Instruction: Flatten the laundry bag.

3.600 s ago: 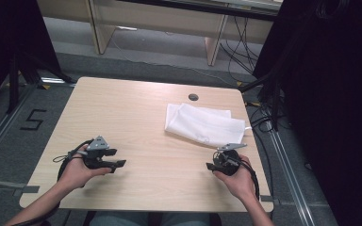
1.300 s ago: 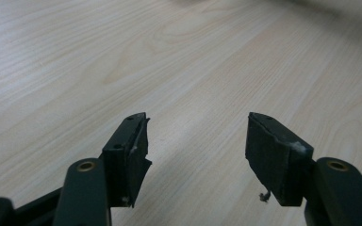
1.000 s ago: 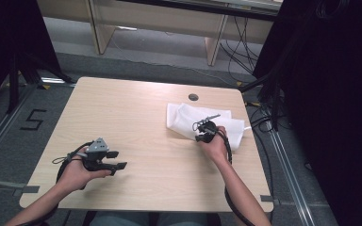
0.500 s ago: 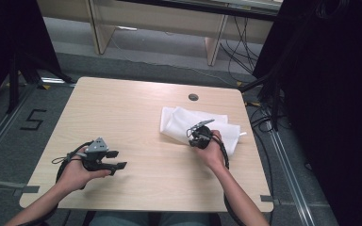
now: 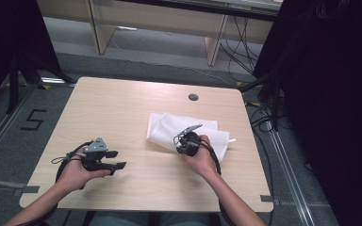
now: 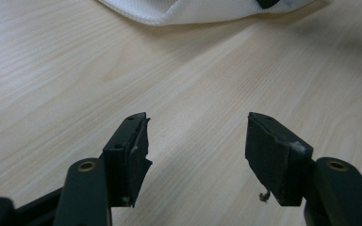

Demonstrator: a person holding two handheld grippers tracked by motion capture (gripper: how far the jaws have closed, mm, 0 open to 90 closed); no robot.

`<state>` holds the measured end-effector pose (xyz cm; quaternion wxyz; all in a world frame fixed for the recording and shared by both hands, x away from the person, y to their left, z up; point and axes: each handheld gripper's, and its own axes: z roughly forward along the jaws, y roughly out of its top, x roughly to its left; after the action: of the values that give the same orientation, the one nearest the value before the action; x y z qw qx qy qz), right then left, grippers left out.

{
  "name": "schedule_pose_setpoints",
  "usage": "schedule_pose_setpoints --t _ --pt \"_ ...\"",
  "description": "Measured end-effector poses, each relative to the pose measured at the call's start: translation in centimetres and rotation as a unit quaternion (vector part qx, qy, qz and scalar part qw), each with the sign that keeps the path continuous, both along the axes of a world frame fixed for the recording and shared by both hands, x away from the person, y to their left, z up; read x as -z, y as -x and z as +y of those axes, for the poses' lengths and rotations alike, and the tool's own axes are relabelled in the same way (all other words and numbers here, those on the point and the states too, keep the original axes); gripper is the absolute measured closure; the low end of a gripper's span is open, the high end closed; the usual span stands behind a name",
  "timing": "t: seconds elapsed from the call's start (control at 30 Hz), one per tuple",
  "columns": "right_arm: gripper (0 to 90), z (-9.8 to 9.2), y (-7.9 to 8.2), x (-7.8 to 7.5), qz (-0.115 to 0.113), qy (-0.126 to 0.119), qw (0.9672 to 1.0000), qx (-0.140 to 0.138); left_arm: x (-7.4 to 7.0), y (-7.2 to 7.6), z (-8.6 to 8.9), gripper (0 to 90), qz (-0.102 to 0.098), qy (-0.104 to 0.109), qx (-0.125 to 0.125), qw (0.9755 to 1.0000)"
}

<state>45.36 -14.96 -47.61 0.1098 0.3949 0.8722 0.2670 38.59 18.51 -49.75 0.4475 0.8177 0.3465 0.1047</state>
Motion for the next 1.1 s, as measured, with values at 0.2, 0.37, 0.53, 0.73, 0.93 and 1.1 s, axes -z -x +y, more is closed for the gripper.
schedule_pose_setpoints --t 0.2,0.37,0.53,0.73,0.93,1.1 --pt "87.6 0.6 0.5 -0.1 -0.003 -0.005 0.9998 -0.02 0.0 0.0 0.0 39.3 -0.001 0.003 0.0 1.0" --pt "87.5 1.4 1.4 -0.2 0.001 -0.006 0.9994 -0.033 -0.1 0.0 0.0 40.1 0.001 0.006 -0.001 1.0" --pt "87.5 2.4 2.3 -0.3 0.005 -0.012 0.9988 -0.046 -0.2 0.1 0.1 41.2 0.001 0.013 -0.011 0.9999" --pt "87.5 3.5 3.1 -0.4 0.008 -0.009 0.9975 -0.069 -0.5 0.1 0.3 43.0 -0.001 0.015 -0.017 0.9997" --pt "87.5 4.3 3.6 -0.1 0.01 -0.01 0.9968 -0.079 -0.7 0.1 0.5 44.8 -0.008 0.03 -0.03 0.9991" --pt "87.5 4.9 4.1 -0.1 0.011 -0.008 0.996 -0.088 -0.9 0.1 0.6 46.0 -0.006 0.04 -0.03 0.9988"
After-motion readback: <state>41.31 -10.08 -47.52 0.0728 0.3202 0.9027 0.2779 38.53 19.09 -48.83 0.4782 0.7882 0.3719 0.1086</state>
